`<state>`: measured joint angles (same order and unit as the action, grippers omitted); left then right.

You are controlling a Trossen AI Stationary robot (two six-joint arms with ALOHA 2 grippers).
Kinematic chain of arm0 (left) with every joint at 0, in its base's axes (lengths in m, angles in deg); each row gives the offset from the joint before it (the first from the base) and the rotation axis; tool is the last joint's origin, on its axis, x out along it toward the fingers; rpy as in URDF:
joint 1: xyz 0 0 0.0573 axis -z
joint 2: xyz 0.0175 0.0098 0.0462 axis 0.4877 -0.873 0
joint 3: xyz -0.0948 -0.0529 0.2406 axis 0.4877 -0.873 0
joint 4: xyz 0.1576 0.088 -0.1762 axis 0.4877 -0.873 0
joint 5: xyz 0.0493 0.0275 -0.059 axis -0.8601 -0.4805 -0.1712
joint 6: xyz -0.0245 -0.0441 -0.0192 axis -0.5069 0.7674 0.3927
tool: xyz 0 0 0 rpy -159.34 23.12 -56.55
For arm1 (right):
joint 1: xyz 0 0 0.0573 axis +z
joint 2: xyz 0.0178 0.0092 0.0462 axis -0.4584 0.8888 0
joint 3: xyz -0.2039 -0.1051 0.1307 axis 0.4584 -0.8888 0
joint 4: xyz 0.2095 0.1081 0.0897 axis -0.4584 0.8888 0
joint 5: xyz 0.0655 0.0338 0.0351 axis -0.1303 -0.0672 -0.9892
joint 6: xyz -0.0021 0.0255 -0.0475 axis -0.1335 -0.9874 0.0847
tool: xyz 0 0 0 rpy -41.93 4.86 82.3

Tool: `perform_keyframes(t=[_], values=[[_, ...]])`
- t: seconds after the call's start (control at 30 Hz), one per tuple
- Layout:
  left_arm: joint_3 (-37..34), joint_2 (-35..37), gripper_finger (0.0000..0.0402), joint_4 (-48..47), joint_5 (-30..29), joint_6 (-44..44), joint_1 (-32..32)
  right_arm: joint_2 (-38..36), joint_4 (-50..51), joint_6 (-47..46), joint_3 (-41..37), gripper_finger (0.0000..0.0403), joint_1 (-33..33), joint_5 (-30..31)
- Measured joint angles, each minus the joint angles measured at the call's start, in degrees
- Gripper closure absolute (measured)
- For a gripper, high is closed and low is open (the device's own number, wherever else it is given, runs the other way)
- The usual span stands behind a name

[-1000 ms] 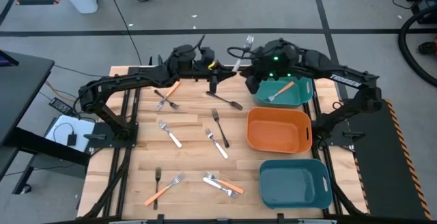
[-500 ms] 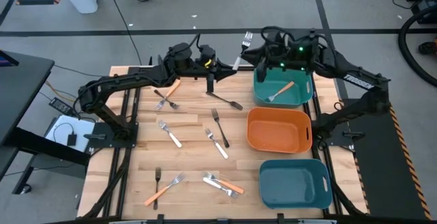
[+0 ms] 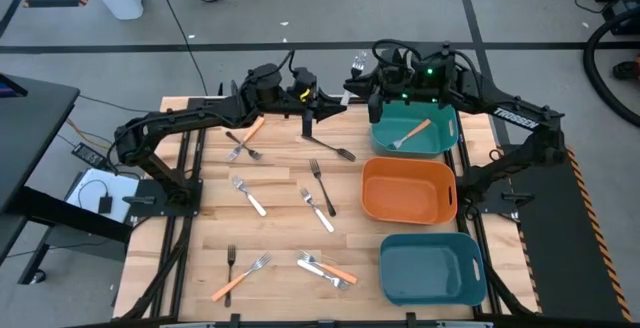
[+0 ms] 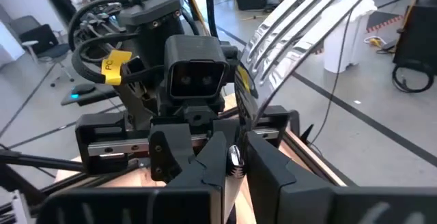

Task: Sort silverware by color (type)
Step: Put the white fork into the orange bin

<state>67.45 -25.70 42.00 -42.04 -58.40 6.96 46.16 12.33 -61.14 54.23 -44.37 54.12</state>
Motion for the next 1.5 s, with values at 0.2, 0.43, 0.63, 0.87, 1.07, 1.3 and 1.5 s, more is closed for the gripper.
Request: perform_keyframes(t=[0.2,0.43,0.63,0.87,1.07,1.3,1.5], values=[[0.0,0.0,0.0361,0.0,0.2,-0.2,0.0,0.0,0.0,0.0,0.0,0.0363,0.4,-0.9],[0.0,0.0,0.0315,-0.2,3.5,3.1,-0.1,-1.2,4.6,-0.5,0.0,0.0363,0.6,-0.7],[0.0,0.0,0.0279,-3.6,4.2,2.2,-0.3,-4.4,18.3,-2.1,0.0,0.0363,1.0,0.1],[0.1,0.9,0.028,-18.1,4.1,-10.7,-0.8,-5.7,48.6,-7.3,-0.1,0.0363,5.7,2.1],[0.1,1.0,0.0281,-29.9,3.5,-16.9,-0.4,-5.7,56.1,-8.1,-4.6,0.0358,10.5,2.2],[0.1,1.0,0.0281,-37.4,-4.1,-18.9,-0.4,-5.7,55.3,-7.1,-14.8,0.0355,13.4,-0.9],[0.1,1.0,0.0281,-42.1,-6.4,-19.4,-0.4,-5.6,53.5,-7.2,-23.4,0.0349,13.8,-3.1]])
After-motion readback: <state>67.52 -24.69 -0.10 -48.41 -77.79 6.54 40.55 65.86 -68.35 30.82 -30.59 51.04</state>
